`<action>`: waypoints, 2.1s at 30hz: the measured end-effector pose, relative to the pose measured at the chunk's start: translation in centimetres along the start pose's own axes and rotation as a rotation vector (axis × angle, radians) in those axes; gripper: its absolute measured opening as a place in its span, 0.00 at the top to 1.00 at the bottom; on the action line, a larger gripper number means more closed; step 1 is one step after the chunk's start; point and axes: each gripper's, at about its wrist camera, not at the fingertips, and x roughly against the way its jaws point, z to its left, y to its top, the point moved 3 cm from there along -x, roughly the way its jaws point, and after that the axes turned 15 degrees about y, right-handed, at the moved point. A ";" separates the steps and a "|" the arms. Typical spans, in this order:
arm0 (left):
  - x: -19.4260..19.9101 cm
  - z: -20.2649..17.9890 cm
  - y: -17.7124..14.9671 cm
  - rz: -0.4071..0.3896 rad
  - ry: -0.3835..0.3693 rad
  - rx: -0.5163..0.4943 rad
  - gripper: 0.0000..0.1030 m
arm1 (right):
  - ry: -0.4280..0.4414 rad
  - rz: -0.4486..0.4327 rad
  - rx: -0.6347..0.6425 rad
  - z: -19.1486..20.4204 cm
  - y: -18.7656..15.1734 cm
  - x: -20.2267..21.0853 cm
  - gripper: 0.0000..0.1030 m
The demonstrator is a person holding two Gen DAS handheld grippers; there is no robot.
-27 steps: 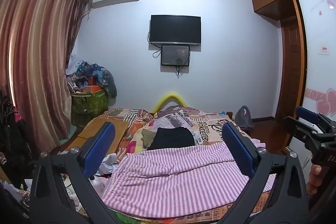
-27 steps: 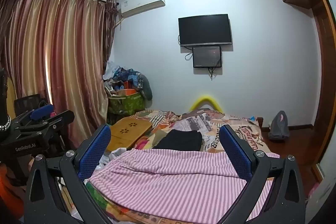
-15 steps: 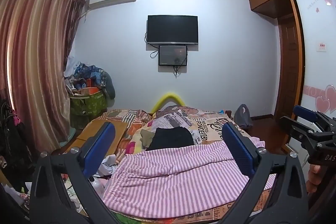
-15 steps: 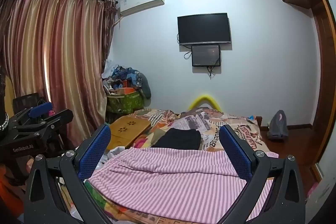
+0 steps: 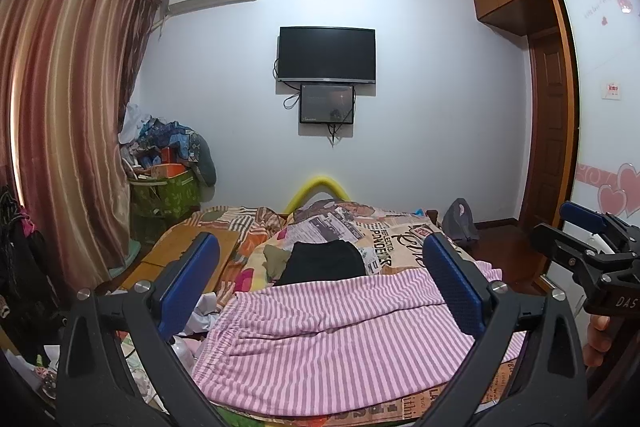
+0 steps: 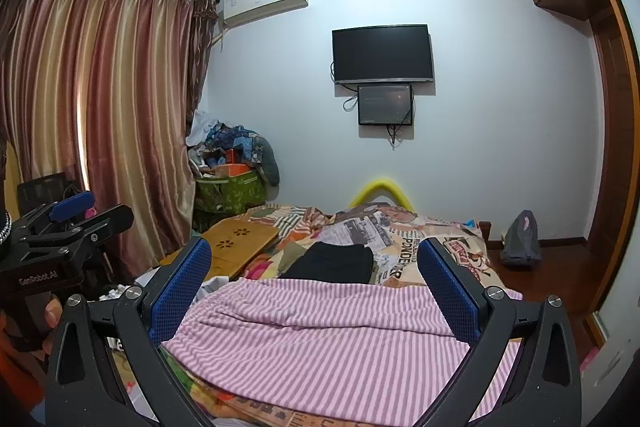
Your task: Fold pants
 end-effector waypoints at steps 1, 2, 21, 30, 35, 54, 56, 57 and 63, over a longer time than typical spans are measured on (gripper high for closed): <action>-0.1 0.1 -0.1 -0.001 0.000 -0.001 0.00 | -0.001 0.002 -0.002 0.0 0.0 0.0 0.01; -0.2 0.1 -0.1 0.000 -0.001 -0.002 0.00 | -0.002 0.005 -0.003 -0.1 0.0 -0.1 0.01; -0.7 -0.5 -0.3 0.013 -0.012 -0.013 0.00 | -0.007 0.011 -0.018 -0.4 -0.1 -0.1 0.01; -1.0 -0.7 -0.5 0.018 -0.015 -0.019 0.00 | -0.008 0.009 -0.019 -0.3 -0.1 -0.2 0.01; -1.0 -0.6 -0.7 0.019 -0.018 -0.015 0.00 | -0.005 0.007 -0.017 -0.2 -0.1 -0.2 0.01; -1.4 -0.3 -0.9 0.030 -0.021 -0.011 0.00 | 0.003 0.010 -0.001 0.2 -0.5 -0.4 0.00; -1.5 -0.3 -1.0 0.036 -0.024 -0.009 0.00 | 0.003 0.013 -0.002 0.1 -0.5 -0.5 0.00; -1.6 -0.2 -1.0 0.039 -0.024 -0.008 0.00 | 0.004 0.015 -0.003 0.1 -0.6 -0.6 0.00; -2.8 -0.1 -1.3 0.054 -0.037 -0.017 0.00 | -0.004 0.040 -0.025 -0.9 -1.2 -1.4 0.01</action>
